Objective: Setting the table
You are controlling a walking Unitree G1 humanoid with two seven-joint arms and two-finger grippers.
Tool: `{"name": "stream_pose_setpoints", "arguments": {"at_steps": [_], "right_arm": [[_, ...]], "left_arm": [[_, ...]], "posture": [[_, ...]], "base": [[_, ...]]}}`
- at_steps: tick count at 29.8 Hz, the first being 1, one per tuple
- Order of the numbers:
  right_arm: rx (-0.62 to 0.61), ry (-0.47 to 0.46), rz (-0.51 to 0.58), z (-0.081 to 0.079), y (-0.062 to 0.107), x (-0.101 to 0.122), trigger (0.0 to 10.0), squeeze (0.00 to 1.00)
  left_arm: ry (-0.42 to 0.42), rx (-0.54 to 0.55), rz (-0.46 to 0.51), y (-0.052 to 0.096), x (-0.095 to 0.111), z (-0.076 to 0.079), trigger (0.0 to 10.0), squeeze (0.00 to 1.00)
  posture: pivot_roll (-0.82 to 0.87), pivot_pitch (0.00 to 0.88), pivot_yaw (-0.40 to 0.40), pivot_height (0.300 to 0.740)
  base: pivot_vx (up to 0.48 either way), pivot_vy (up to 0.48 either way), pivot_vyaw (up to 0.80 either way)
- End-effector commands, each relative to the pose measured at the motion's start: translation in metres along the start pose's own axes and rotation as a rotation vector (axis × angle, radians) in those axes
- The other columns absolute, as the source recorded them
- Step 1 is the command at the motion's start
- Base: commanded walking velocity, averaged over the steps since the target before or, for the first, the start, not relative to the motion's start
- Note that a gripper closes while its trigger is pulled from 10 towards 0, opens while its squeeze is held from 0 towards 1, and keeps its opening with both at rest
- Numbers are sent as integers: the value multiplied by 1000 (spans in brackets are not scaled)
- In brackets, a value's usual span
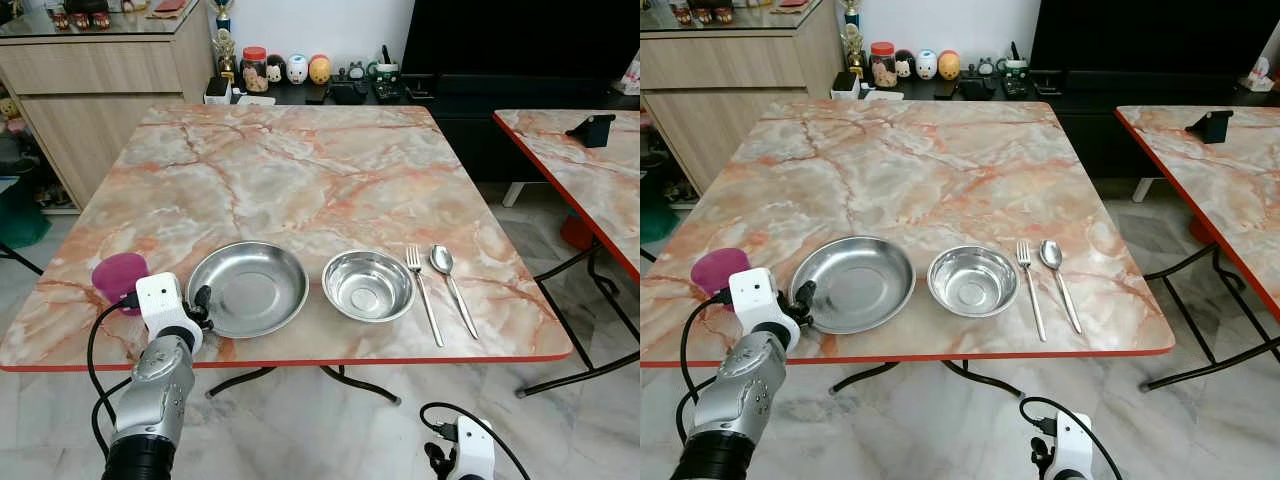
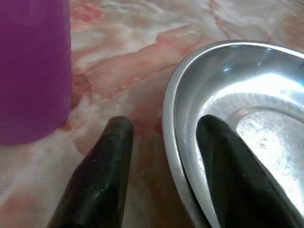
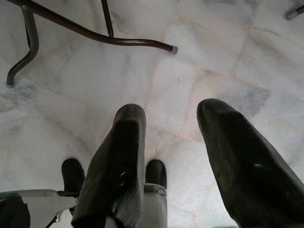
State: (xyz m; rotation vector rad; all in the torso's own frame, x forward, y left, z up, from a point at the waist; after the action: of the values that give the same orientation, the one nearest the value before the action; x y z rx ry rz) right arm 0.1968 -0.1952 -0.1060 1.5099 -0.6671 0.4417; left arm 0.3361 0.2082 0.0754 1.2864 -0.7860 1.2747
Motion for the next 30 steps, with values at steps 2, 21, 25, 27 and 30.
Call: {"name": "stream_pose_setpoints", "arguments": {"at_steps": [2,21,25,27,30], "right_arm": [[-2,-3,5,2,0,1,10000,0],[-2,-1,6,2,0,1,10000,0],[-2,-2,7,2,0,1,10000,0],[-2,-1,7,2,0,1,10000,0],[0,1,7,2,0,1,10000,0]], "left_arm": [[-24,15,-23,-1,-3,-2,4314,0],[-49,21,-28,-1,-3,-1,0,0],[-49,29,-19,-1,-1,-2,0,0],[-53,32,-13,-1,0,-2,0,0],[-52,40,0,-1,2,-3,0,0]], "posture": [[62,0,-40,740],[64,0,-41,740],[63,0,-41,740],[64,0,-41,740],[64,0,-42,740]], "base": [[0,0,0],[0,0,0],[0,0,0],[0,0,0],[0,0,0]]}}
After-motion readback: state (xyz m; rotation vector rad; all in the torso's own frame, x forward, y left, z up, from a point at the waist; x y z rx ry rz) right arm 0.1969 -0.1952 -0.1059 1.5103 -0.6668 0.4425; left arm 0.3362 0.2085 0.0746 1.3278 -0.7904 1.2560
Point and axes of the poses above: a point about 5 cm out from each wrist's last joint towards the gripper, its own y axis pointing back from the gripper into the wrist, its own x axis along the axis of the wrist's last joint, z = x × y, the point moved 3 cm from there along -y, pointing out of the wrist towards the gripper, and after that the axes turned 2 degrees about y, right-handed, at the moved point
